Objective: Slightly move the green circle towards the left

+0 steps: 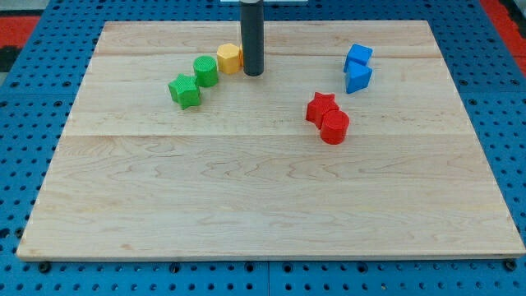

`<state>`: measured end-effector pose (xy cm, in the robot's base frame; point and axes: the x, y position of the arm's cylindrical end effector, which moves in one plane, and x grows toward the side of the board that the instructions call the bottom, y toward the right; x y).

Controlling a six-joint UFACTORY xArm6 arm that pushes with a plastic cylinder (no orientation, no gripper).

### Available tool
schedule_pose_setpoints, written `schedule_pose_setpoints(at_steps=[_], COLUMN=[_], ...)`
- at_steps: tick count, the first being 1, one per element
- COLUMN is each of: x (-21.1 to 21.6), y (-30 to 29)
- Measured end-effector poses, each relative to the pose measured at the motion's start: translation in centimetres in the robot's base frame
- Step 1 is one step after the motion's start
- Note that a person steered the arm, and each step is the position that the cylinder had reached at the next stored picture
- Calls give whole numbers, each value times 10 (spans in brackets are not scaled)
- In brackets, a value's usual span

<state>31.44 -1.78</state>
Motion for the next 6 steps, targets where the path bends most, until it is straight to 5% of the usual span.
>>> schedule_pose_setpoints(at_steps=[3, 6], x=[0, 0], y=[0, -87])
